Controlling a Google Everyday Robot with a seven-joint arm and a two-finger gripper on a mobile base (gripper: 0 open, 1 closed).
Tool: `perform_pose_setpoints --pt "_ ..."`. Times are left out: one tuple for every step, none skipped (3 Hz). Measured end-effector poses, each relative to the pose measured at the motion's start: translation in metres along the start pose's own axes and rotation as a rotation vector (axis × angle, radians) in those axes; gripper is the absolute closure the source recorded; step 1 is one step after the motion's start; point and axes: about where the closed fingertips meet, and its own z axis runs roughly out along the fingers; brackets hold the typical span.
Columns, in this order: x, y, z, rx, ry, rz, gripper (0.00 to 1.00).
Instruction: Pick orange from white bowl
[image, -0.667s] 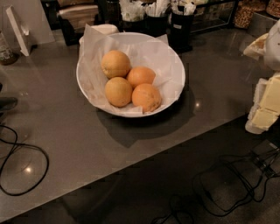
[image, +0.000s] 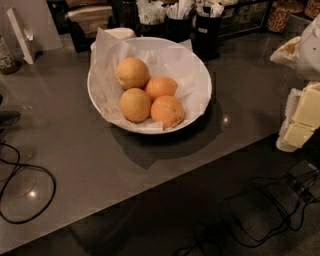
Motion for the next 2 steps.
perform_pose_setpoints --pt "-0.042 0.003 0.006 -0.050 -0.092 -0.145 0.00" --pt "-0.095 0.009 0.014 -0.123 -0.211 -0.304 0.00"
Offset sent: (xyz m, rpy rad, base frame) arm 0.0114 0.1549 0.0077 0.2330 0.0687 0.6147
